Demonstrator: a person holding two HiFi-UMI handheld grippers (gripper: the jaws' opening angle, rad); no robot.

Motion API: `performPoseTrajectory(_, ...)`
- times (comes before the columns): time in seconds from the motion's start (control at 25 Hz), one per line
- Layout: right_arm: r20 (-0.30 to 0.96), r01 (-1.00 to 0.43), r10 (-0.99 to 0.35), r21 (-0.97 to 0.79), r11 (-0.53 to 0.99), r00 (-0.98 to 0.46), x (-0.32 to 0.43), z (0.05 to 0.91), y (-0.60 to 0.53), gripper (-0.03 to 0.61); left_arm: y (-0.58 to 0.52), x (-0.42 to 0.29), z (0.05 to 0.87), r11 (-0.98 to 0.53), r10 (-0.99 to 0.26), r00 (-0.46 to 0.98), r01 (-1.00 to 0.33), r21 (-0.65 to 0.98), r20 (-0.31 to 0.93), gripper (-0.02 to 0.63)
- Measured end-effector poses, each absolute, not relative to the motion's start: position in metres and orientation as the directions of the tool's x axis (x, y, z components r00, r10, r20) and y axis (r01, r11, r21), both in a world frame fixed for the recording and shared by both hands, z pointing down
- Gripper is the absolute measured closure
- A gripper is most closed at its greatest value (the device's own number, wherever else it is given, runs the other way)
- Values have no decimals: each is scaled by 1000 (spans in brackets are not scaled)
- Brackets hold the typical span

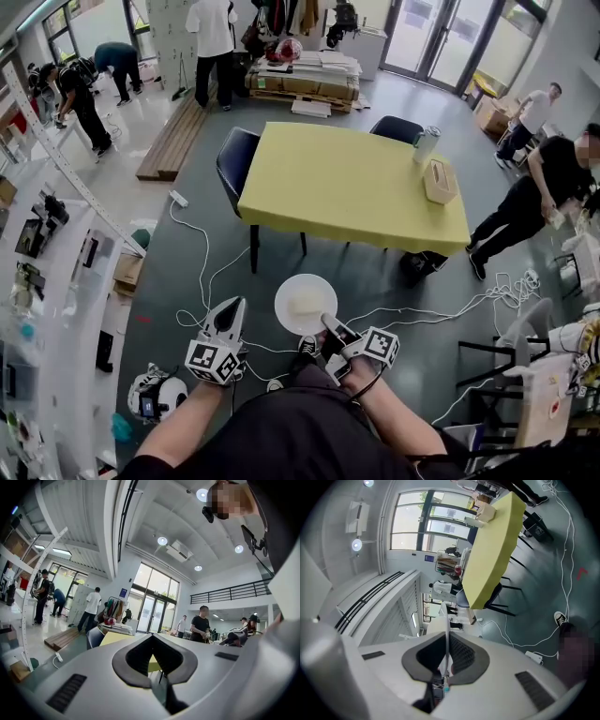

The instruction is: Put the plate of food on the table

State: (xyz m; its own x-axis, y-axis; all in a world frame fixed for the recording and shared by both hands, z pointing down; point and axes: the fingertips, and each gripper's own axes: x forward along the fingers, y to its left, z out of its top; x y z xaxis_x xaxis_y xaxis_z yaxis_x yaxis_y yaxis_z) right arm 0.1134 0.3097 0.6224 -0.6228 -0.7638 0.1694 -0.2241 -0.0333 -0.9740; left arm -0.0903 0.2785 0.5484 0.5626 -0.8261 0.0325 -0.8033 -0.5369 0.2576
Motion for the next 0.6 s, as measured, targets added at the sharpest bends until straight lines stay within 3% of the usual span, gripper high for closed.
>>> performPoseTrajectory(0.6,160,-197,-685,-980,-24,-710,131,624,174,557,151,-55,544,-489,-856,515,-835,253,46,606)
